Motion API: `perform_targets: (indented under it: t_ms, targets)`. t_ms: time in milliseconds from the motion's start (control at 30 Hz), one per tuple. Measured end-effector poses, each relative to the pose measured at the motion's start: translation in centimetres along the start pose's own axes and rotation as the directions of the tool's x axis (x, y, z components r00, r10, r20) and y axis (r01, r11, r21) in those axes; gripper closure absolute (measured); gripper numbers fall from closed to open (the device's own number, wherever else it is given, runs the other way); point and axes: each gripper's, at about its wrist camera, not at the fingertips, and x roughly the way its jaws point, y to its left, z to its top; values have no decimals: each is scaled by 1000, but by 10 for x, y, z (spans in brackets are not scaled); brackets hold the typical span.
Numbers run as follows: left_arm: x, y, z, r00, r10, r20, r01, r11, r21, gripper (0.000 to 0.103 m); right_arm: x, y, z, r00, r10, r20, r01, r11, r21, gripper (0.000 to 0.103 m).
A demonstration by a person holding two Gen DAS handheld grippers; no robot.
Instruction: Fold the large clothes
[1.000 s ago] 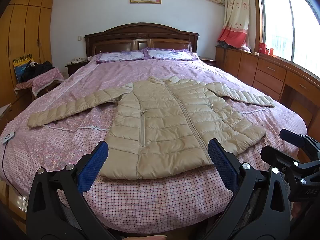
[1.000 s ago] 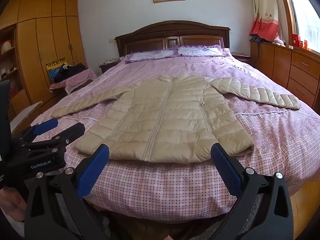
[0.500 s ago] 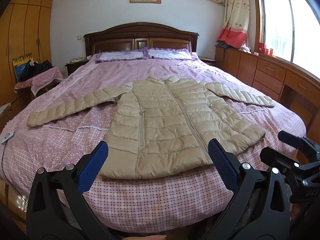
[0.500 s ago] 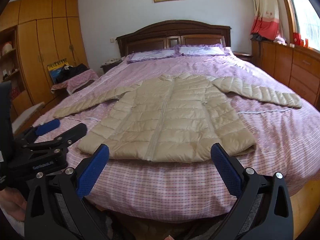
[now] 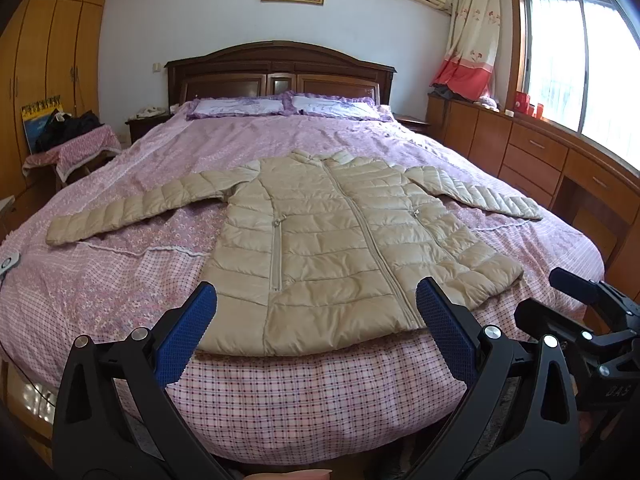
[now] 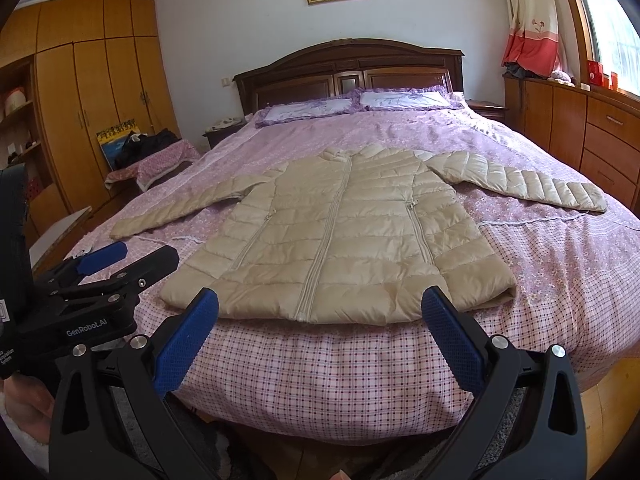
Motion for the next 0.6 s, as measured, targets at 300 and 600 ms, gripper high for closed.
perform_targets:
  t_ms: [300, 600]
  targets:
    - [1, 1, 1, 1000, -4, -2, 4, 1000, -1, 4, -3, 1, 1, 1000, 0, 6, 0, 1000, -4, 5]
    - [2, 0, -1, 1000, 7, -5, -7, 1000, 4, 4, -1, 1, 2, 1000, 3, 4, -3, 1000, -1, 5]
